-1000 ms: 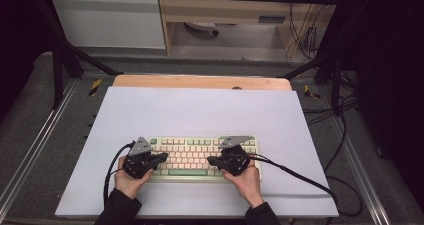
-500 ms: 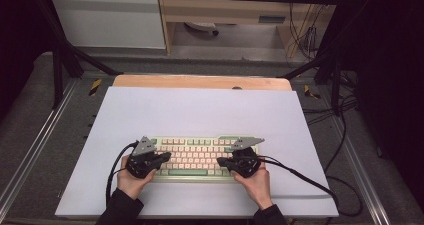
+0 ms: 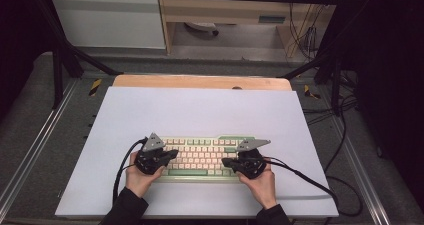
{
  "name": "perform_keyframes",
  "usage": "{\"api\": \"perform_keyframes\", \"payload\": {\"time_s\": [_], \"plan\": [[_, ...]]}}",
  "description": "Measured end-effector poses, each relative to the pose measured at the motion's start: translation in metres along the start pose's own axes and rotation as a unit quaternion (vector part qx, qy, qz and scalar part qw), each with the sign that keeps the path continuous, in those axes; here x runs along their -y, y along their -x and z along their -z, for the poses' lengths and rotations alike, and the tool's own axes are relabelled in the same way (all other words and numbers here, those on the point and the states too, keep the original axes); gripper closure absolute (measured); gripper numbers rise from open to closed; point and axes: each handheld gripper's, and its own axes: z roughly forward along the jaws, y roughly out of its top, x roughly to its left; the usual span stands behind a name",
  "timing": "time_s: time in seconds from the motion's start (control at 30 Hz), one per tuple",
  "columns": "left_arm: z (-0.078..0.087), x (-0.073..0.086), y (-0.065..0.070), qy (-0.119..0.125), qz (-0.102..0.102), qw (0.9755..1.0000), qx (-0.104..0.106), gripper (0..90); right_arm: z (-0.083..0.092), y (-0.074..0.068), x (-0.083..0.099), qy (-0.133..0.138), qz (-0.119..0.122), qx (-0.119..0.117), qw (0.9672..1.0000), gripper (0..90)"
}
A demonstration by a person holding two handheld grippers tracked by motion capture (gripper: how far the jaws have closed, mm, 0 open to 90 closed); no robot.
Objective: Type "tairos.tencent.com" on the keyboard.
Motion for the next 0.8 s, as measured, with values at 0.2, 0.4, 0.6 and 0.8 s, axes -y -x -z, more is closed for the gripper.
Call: {"api": "perform_keyframes", "payload": {"time_s": [0.2, 0.4, 0.6, 0.8], "plan": [[-0.011, -0.004, 0.003, -0.006, 0.001, 1.0000, -0.002, 90.0, 0.000, 0.001, 0.001, -0.001, -0.001, 0.001, 1.0000, 90.0], [-0.020, -0.005, 0.002, -0.013, 0.001, 0.9999, -0.007, 90.0, -0.001, 0.001, 0.002, -0.001, 0.000, 0.000, 1.0000, 90.0], [-0.026, -0.003, 0.003, -0.016, -0.001, 0.9999, -0.006, 90.0, -0.002, 0.001, 0.002, 0.000, 0.000, -0.002, 1.0000, 90.0], [-0.030, -0.002, 0.003, -0.015, 0.000, 0.9999, -0.005, 90.0, -0.002, 0.001, 0.002, -0.001, 0.000, -0.002, 1.0000, 90.0]]}}
